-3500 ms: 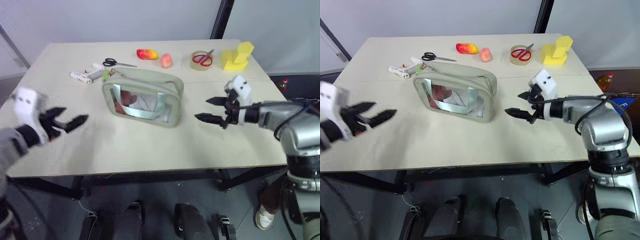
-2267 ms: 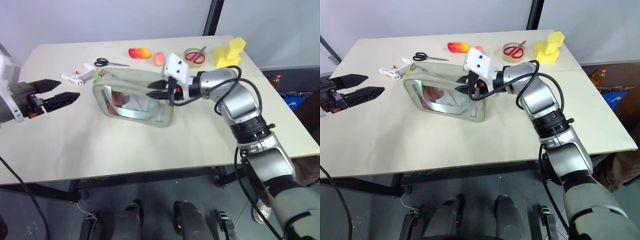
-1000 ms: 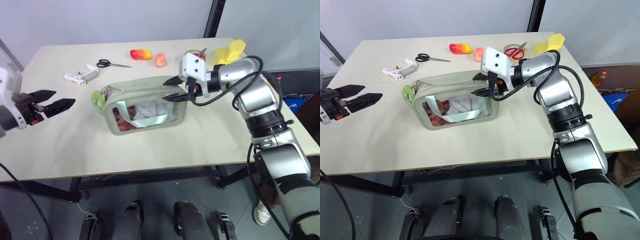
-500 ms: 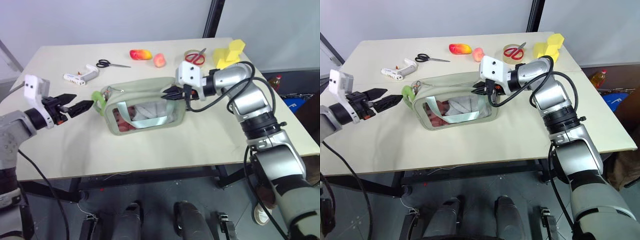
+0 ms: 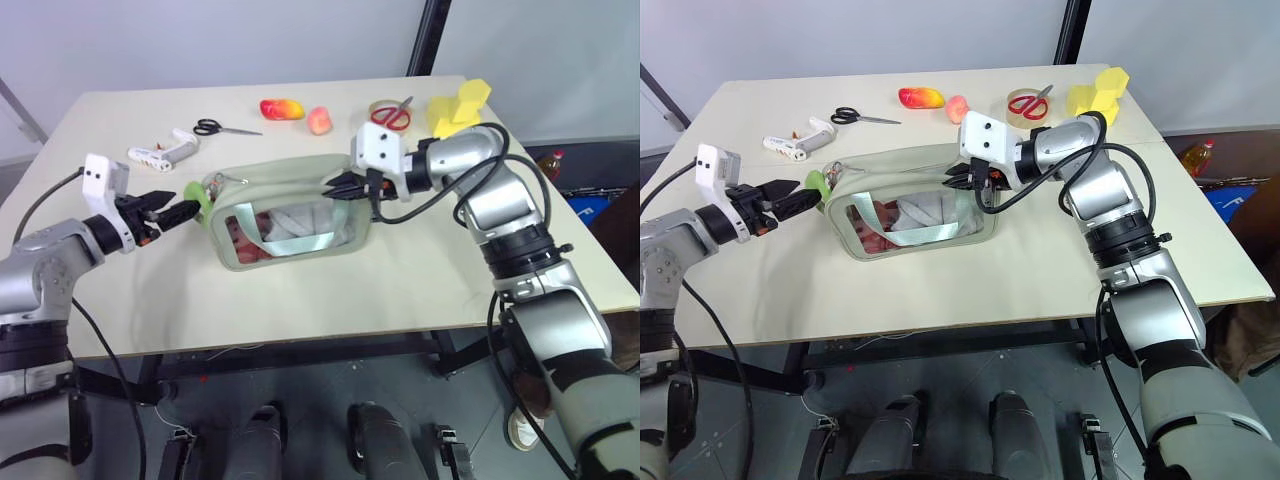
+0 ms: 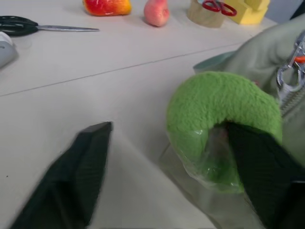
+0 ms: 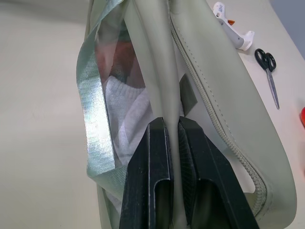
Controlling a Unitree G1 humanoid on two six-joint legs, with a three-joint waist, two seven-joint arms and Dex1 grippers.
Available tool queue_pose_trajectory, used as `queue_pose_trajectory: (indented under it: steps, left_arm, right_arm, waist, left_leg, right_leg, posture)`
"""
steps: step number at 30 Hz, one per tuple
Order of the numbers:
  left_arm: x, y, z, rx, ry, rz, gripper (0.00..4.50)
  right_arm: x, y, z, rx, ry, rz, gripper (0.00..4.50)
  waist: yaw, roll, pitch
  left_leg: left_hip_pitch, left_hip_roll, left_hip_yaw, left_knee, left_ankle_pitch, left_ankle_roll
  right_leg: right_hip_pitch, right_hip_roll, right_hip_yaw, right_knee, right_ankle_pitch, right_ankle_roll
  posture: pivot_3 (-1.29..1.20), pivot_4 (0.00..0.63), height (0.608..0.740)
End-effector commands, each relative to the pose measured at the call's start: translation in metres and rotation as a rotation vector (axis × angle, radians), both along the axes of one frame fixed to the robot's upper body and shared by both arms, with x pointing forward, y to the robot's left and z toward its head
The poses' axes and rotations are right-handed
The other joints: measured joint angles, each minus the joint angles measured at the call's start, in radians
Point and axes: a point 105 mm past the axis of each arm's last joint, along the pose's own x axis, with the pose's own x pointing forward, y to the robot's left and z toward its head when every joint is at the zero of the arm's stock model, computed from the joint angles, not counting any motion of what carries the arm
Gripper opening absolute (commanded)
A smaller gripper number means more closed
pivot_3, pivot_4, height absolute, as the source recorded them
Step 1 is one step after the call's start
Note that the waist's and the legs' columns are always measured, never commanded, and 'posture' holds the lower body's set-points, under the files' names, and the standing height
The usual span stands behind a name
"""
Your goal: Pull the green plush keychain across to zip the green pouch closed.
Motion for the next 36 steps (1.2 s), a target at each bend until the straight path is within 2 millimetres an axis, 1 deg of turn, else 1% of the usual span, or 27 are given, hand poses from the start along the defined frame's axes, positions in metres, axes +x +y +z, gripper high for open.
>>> queue_pose_trajectory:
  steps: [1, 4, 5, 7, 11, 13, 14, 16, 18, 20, 23, 25, 28, 31, 34, 36]
  left_arm:
    - [0.0, -0.001, 0.014, 0.016, -0.059, -0.015, 1.75]
    - [0.0, -0.001, 0.015, 0.014, -0.065, -0.017, 0.27]
    - [0.0, -0.001, 0.015, 0.015, -0.068, -0.018, 0.09]
    - [-0.001, -0.002, 0.02, 0.017, -0.087, -0.022, 0.09]
    - [-0.009, -0.007, 0.055, 0.02, -0.162, -0.066, 0.09]
    - [-0.015, -0.019, 0.073, 0.04, -0.195, -0.137, 0.09]
    - [-0.018, -0.029, 0.084, 0.056, -0.213, -0.186, 0.09]
    - [-0.021, -0.043, 0.095, 0.076, -0.222, -0.258, 0.09]
    - [-0.02, -0.057, 0.097, 0.109, -0.224, -0.321, 0.09]
    - [-0.015, -0.069, 0.098, 0.145, -0.227, -0.358, 0.09]
    - [-0.002, -0.08, 0.09, 0.215, -0.218, -0.372, 0.09]
    - [0.004, -0.085, 0.084, 0.258, -0.214, -0.377, 0.09]
    - [0.018, -0.088, 0.082, 0.272, -0.23, -0.336, 0.09]
    - [0.022, -0.091, 0.083, 0.268, -0.244, -0.337, 0.09]
    - [0.022, -0.093, 0.082, 0.267, -0.248, -0.349, 0.95]
    - [0.019, -0.093, 0.082, 0.275, -0.247, -0.367, 1.8]
  right_arm:
    - [-0.004, 0.005, 0.012, 0.028, -0.047, 0.02, 0.0]
    - [-0.003, 0.006, 0.014, 0.037, -0.051, 0.014, 0.0]
    - [-0.003, 0.006, 0.014, 0.04, -0.052, 0.012, 0.0]
    - [-0.002, 0.007, 0.014, 0.044, -0.055, 0.008, 0.0]
    - [-0.001, 0.007, 0.015, 0.05, -0.061, -0.001, 0.0]
    - [-0.001, 0.007, 0.014, 0.052, -0.062, -0.003, 0.0]
    - [0.0, 0.007, 0.015, 0.055, -0.062, -0.004, 0.0]
    - [0.0, 0.008, 0.015, 0.059, -0.062, -0.006, 0.0]
    - [0.001, 0.009, 0.015, 0.064, -0.062, -0.006, 0.0]
    - [0.001, 0.01, 0.015, 0.068, -0.062, -0.006, 0.0]
    - [0.001, 0.01, 0.015, 0.073, -0.066, -0.012, 0.0]
    - [0.001, 0.009, 0.016, 0.076, -0.07, -0.021, 0.0]
    - [0.001, 0.006, 0.016, 0.079, -0.072, -0.032, 0.0]
    - [0.001, 0.004, 0.015, 0.079, -0.071, -0.043, 0.0]
    - [0.001, 0.002, 0.014, 0.078, -0.071, -0.051, 0.0]
    - [0.002, 0.002, 0.014, 0.079, -0.071, -0.056, 0.0]
  waist:
    - [-0.001, 0.0, 0.0]
    - [-0.001, 0.0, 0.0]
    - [0.0, 0.0, 0.0]
    - [0.0, 0.0, 0.0]
    - [0.001, 0.0, 0.0]
    - [0.001, 0.0, 0.0]
    - [0.001, 0.0, 0.0]
    - [0.001, 0.0, 0.0]
    - [0.001, 0.0, 0.0]
    - [0.001, 0.0, 0.0]
    - [0.001, 0.0, 0.0]
    - [-0.001, 0.0, 0.0]
    - [0.0, 0.0, 0.0]
    - [0.001, 0.0, 0.0]
    - [0.001, 0.0, 0.0]
    - [0.001, 0.0, 0.0]
  left_leg:
    - [0.0, 0.0, 0.0, 0.0, 0.0, 0.0]
    - [0.0, 0.0, 0.0, 0.0, 0.0, 0.0]
    - [0.0, 0.0, 0.0, 0.0, 0.0, 0.0]
    - [0.0, 0.0, 0.0, 0.0, 0.0, 0.0]
    - [0.0, 0.0, 0.0, 0.0, 0.0, 0.0]
    - [0.0, 0.0, 0.0, 0.0, 0.0, 0.0]
    - [0.0, 0.0, 0.0, 0.0, 0.0, 0.0]
    - [0.0, 0.0, 0.0, 0.0, 0.0, 0.0]
    - [0.0, 0.0, 0.0, 0.0, 0.0, 0.0]
    - [0.001, 0.0, 0.0, 0.0, 0.0, 0.0]
    - [0.001, 0.0, 0.0, 0.0, 0.0, 0.0]
    - [0.001, 0.0, 0.0, 0.0, 0.0, 0.0]
    - [0.001, 0.0, 0.0, 0.0, 0.0, 0.0]
    - [0.001, 0.0, 0.0, 0.0, 0.0, 0.0]
    - [0.001, 0.0, 0.0, 0.0, 0.0, 0.0]
    - [0.001, 0.0, 0.0, 0.0, 0.0, 0.0]
  right_leg:
    - [0.0, 0.0, 0.0, 0.0, 0.0, 0.0]
    - [0.0, 0.0, 0.0, 0.0, 0.0, 0.0]
    - [0.0, 0.0, 0.0, 0.0, 0.0, 0.0]
    - [0.0, 0.0, 0.0, 0.0, 0.0, 0.0]
    - [0.0, 0.0, 0.0, 0.0, 0.0, 0.0]
    - [0.0, 0.0, 0.0, 0.0, 0.0, 0.0]
    - [0.0, 0.0, 0.0, 0.0, 0.0, 0.0]
    - [0.0, 0.0, 0.0, 0.0, 0.0, 0.0]
    - [0.001, 0.0, 0.0, 0.0, 0.0, 0.0]
    - [0.001, 0.0, 0.0, 0.0, 0.0, 0.0]
    - [0.001, 0.001, 0.0, 0.0, 0.0, 0.0]
    - [0.001, 0.001, 0.0, 0.0, 0.0, 0.0]
    - [0.001, 0.001, 0.0, 0.001, 0.0, 0.0]
    - [0.001, 0.001, 0.0, 0.001, 0.0, 0.0]
    - [0.001, 0.001, 0.0, 0.001, 0.0, 0.0]
    - [0.001, 0.001, 0.0, 0.001, 0.0, 0.0]
  posture:
    - [0.0, 0.15, 0.74]
    - [0.0, 0.15, 0.74]
    - [0.0, 0.15, 0.74]
    - [0.0, 0.15, 0.74]
    - [0.0, 0.15, 0.74]
    - [0.0, 0.15, 0.74]
    - [0.0, 0.15, 0.74]
    - [0.0, 0.15, 0.74]
    - [0.0, 0.15, 0.74]
    - [0.0, 0.15, 0.74]
    - [0.0, 0.15, 0.74]
    - [0.0, 0.15, 0.74]
    - [0.0, 0.15, 0.74]
    - [0.0, 0.15, 0.74]
    - [0.0, 0.15, 0.74]
    - [0.0, 0.15, 0.74]
